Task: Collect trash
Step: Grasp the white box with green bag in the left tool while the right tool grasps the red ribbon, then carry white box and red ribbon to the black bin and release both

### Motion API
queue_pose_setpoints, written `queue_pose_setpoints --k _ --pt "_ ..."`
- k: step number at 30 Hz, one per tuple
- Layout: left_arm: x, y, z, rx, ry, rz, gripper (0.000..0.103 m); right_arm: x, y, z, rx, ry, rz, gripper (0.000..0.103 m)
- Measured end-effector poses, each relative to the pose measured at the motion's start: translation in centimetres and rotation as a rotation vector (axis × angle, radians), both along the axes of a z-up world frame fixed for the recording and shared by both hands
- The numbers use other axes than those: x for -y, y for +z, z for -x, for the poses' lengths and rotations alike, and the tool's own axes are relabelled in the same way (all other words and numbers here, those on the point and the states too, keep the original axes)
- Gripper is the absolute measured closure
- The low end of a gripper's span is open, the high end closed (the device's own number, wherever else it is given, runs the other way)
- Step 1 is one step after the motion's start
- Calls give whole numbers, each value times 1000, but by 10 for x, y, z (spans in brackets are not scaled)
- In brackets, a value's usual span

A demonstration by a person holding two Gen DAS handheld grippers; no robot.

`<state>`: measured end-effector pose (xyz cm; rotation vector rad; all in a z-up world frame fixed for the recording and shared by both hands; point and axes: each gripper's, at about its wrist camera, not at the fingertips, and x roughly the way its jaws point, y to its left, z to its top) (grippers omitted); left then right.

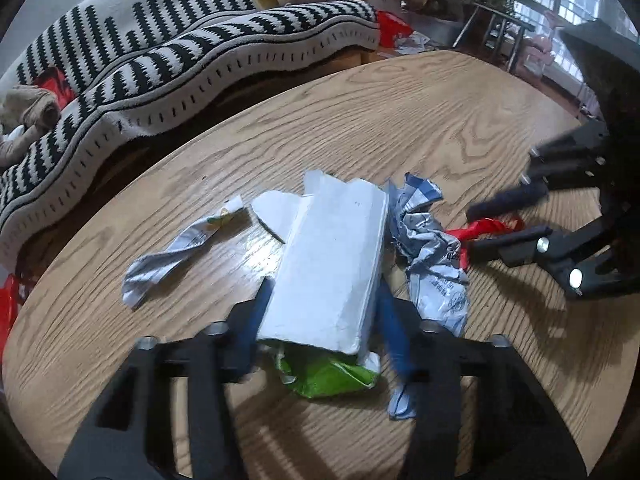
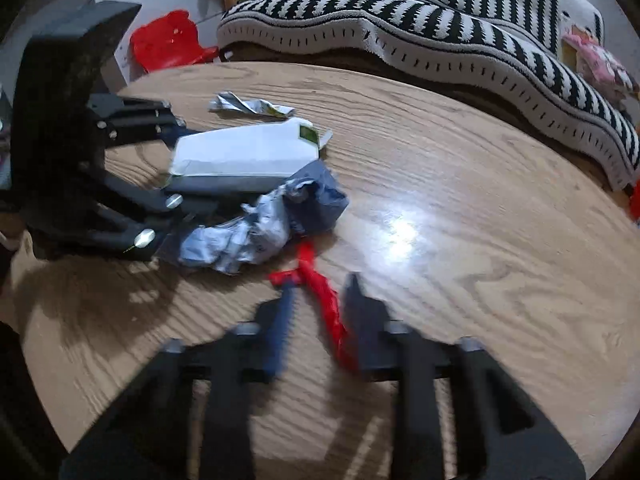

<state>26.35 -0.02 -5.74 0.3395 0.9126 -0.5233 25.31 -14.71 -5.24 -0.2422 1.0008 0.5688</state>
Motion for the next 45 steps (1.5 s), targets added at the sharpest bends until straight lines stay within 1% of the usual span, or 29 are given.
queue_pose_setpoints --k 1,2,4,7,8,11,14,17,19,22,25,26,28,29,30,32,34,35,37,38,39,40,41,43,45 --pt "0 1 2 -1 0 2 61 0 0 3 0 -1 -6 91" --pt "-2 5 7 4 7 11 61 1 1 7 0 -6 -14 92" --pt "-7 14 17 19 32 31 62 5 5 20 17 -40 -20 92" --pt "-22 33 30 42 84 67 62 14 20 38 39 -107 -59 92" --pt "-27 40 35 52 109 76 62 20 27 48 48 -140 -84 92" --pt "-50 65 59 78 205 146 62 32 42 71 61 -195 -134 92" --pt "-62 83 84 114 271 167 62 36 54 98 77 -220 -134 92" --pt "-60 91 107 122 304 193 62 46 63 127 86 -255 -131 92" --pt "-47 94 124 124 314 207 62 59 71 148 111 -302 -134 92" --pt "-6 100 147 128 250 219 63 85 84 178 158 -379 -137 92" --pt "51 105 169 133 138 244 62 122 96 209 195 -482 -135 92" --pt "78 104 175 128 99 246 62 139 99 223 211 -529 -128 92" --pt "117 101 188 122 23 236 62 166 101 242 214 -597 -122 92" --pt "137 99 195 126 -15 227 63 186 101 256 218 -651 -113 92" --pt "161 96 202 116 -56 228 62 198 100 264 219 -685 -98 92" --pt "205 87 214 46 -141 258 62 235 97 289 221 -795 -69 92" --pt "237 80 227 13 -209 270 62 265 94 311 219 -889 -51 92" --pt "259 75 234 -27 -250 286 62 284 92 324 211 -950 -41 92" --pt "287 68 247 -63 -303 303 62 313 89 345 194 -1034 -55 92" --pt "301 65 256 -63 -338 294 62 323 87 353 188 -1067 -54 92" --pt "319 59 267 -49 -378 270 62 338 83 365 178 -1116 -47 92" --pt "333 53 276 -55 -407 258 62 346 80 373 173 -1142 -53 92" --pt "345 47 281 -76 -430 251 62 359 75 383 158 -1178 -69 92" --pt "359 35 287 -106 -452 237 62 376 67 393 121 -1215 -83 92" --pt "374 22 289 -132 -461 224 62 387 58 397 79 -1234 -100 92"
